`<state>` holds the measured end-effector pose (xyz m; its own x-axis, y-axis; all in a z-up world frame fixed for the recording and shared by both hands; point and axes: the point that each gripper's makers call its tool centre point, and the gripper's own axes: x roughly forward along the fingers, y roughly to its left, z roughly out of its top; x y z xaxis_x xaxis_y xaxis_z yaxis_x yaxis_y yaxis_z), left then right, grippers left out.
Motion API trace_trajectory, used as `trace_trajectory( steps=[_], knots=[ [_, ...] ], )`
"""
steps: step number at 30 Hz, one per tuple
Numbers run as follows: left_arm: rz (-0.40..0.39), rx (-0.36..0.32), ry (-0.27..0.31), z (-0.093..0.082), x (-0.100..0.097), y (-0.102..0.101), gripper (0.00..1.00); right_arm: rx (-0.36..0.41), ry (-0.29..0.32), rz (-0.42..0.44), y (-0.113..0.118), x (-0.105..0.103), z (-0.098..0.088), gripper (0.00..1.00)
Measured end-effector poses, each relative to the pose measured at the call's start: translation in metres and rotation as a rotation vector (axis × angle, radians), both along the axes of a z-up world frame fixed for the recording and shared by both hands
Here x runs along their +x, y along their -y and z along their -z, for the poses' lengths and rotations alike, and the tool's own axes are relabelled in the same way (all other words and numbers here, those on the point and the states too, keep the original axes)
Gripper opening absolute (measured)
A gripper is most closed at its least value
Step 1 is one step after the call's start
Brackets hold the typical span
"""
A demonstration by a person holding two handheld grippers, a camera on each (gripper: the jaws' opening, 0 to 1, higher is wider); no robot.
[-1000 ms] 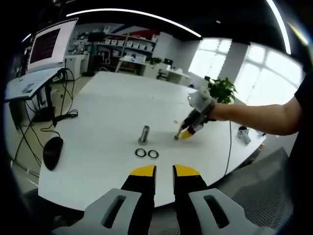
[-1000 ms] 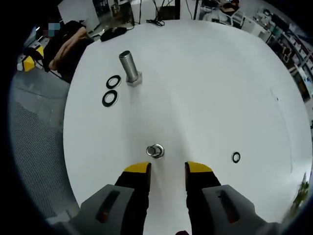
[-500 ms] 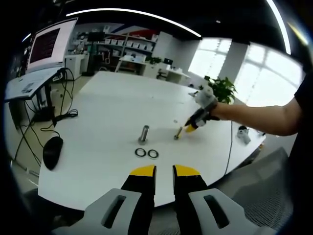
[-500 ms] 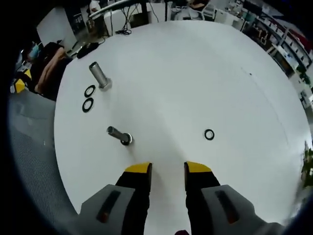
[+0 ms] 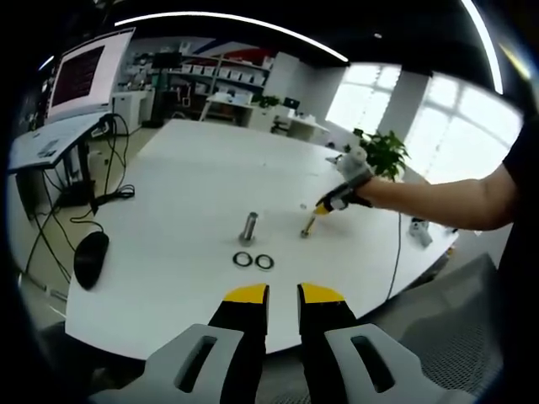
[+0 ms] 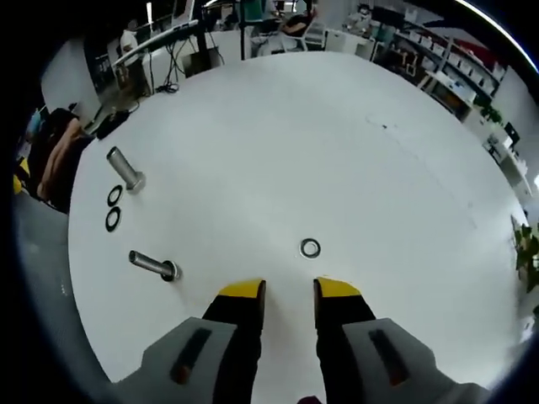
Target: Place the washer onto the threaded stud by aligning its center hole with the stud, sliding it down to the base, and recovering from edge contact or off-axis alignment until the washer reaches the visible bottom stop.
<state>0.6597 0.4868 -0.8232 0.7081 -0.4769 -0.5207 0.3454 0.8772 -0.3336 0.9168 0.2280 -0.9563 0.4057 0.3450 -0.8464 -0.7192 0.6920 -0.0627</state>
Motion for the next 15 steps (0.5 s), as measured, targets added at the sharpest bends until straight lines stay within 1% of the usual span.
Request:
trace_trajectory(
  steps=[5, 9, 12, 13, 15],
  knots=[
    [0.0, 0.005, -0.007, 0.001, 0.0, -0.001, 0.11, 0.0, 0.023, -0.002, -0.002, 0.01, 0.004, 0.22],
    [0.002, 0.004, -0.015, 0.003, -0.001, -0.002, 0.11, 0.018, 0.016, 0.015, -0.004, 0.017, 0.01, 0.22],
    [0.0, 0.006, -0.024, 0.004, -0.001, -0.003, 0.11, 0.018, 0.006, 0.013, -0.007, 0.018, 0.015, 0.22],
    [0.001, 0.008, -0.023, 0.005, -0.001, -0.002, 0.11, 0.033, 0.016, 0.016, -0.009, 0.02, 0.014, 0.22],
    [0.001, 0.009, -0.026, 0.005, -0.001, -0.002, 0.11, 0.034, 0.013, 0.02, -0.008, 0.021, 0.014, 0.22]
  ],
)
